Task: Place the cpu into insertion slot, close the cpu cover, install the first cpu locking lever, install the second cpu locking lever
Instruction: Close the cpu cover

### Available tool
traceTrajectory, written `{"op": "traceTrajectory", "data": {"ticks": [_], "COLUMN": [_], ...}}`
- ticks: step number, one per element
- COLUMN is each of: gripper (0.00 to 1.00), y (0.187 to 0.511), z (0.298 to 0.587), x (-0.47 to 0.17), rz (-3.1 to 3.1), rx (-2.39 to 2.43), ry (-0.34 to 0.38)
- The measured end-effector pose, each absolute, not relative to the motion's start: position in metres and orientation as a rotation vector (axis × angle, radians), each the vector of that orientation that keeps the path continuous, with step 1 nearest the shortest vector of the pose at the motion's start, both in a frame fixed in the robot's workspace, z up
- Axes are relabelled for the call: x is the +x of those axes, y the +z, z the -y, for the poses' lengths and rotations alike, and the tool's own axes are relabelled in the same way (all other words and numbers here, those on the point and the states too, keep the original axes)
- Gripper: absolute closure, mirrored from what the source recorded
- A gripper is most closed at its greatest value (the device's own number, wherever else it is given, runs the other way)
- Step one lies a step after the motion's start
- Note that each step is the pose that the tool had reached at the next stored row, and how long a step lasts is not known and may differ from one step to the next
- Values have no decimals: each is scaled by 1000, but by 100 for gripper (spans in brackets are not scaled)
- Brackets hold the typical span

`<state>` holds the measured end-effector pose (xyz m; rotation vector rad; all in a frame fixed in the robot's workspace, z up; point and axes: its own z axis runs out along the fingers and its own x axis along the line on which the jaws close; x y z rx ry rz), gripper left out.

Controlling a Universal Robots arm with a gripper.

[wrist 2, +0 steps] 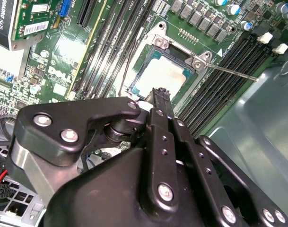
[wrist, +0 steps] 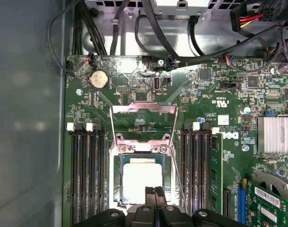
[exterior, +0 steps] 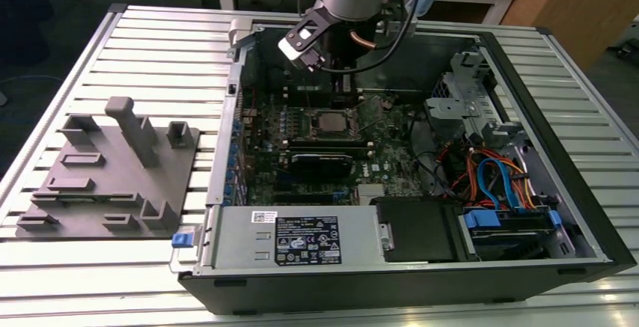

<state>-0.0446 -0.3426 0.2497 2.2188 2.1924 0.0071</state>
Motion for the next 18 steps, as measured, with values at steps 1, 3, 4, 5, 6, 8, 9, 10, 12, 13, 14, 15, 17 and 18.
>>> {"op": "traceTrajectory", "data": {"ticks": [1,3,4,5,6,8,9,10,12,13,14,15,17,18], "gripper": [89,89,89,89,89,89,89,89,89,89,89,89,89,89], "y": [250,250,250,250,250,252,254,254,254,254,254,254,255,255], "z": [343,343,343,343,343,343,343,343,343,343,343,343,343,343], "x": [-45,-45,-45,-45,-45,-45,-45,-45,-45,-45,-45,-45,-45,-45], "rz": [-2192,-2192,-2192,-2192,-2192,-2192,-2192,-2192,-2192,-2192,-2192,-2192,-2192,-2192], "rx": [2219,2219,2219,2219,2219,2219,2219,2219,2219,2219,2219,2219,2219,2219], "ry": [7,7,7,7,7,7,7,7,7,7,6,7,6,6]}}
